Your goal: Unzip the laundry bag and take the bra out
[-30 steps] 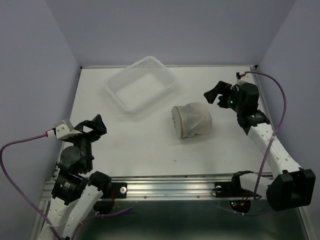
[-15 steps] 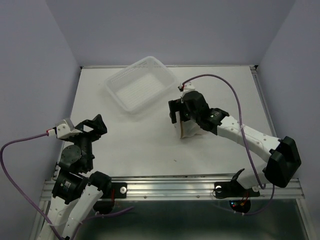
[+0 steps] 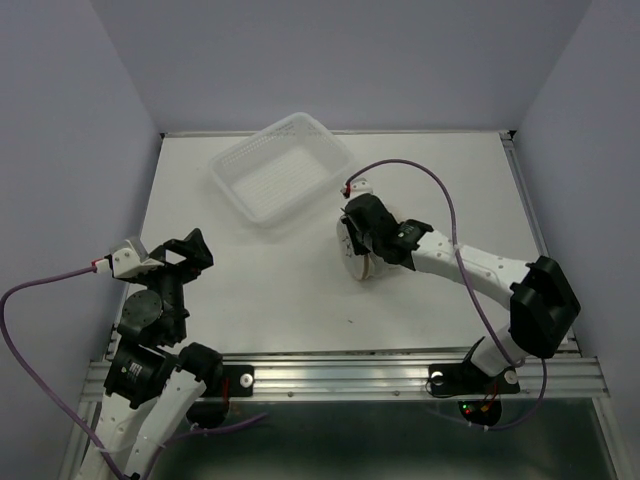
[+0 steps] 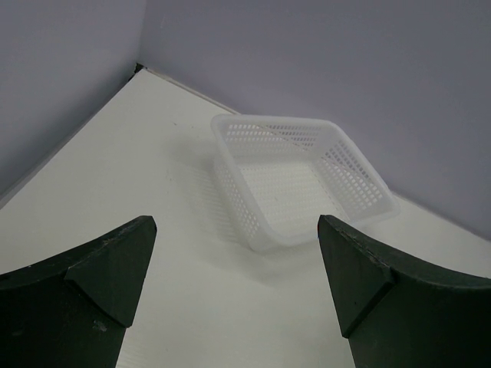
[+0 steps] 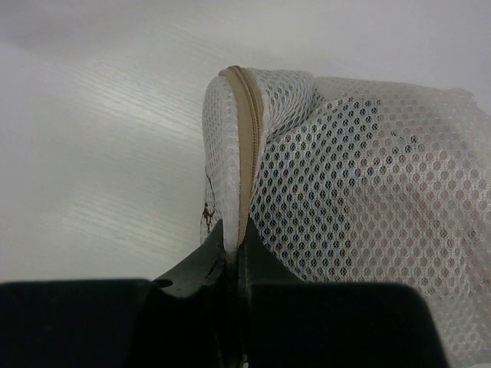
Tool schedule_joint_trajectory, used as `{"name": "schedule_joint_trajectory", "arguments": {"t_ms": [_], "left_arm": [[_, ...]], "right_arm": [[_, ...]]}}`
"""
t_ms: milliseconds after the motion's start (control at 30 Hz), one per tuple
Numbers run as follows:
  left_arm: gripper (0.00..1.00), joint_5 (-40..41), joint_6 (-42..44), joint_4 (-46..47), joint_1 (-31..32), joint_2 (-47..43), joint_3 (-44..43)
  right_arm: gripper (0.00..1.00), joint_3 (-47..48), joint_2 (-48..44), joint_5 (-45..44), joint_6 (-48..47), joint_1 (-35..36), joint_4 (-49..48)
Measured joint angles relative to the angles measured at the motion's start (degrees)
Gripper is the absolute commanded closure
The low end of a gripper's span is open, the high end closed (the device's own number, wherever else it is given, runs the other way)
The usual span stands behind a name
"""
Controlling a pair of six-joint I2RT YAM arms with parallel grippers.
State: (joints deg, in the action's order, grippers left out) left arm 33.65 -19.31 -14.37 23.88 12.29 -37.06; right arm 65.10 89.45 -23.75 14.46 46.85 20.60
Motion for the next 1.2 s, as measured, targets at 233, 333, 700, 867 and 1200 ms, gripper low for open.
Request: {"name": "schedule_joint_trajectory", "arguments": {"t_ms": [233,333,700,867,1200], "left_arm": [[0.01,0.0,0.17,0.0,0.0,0.0,0.0],[0.01,-0.02,0.2,0.0,0.0,-0.02,0.0],[0.01,-3.54,0.96,0.5,-0.11,0.79,0.09],[0.01,-11.26,-0.24,2.82,-0.28,6.75,0.17],[0.01,-25.27,-6.82,5.99,-0.33,22.86,0.17]], "right_arm": [[0.99,2.23,-6.05,17.33,-0.26,0.02,0.83],[0.99,4.17,-7.74,22.88,0.5,-0.07,-0.31],[0.99,-12.74,-3.41,58.84,16.17,-20.9,-27.87],[0.99,-18.08,0.11,68.32,23.61,-23.63,-36.02],[0.95,-27.06,10.54,82.93,62.25,-28.76,-80.5]]}}
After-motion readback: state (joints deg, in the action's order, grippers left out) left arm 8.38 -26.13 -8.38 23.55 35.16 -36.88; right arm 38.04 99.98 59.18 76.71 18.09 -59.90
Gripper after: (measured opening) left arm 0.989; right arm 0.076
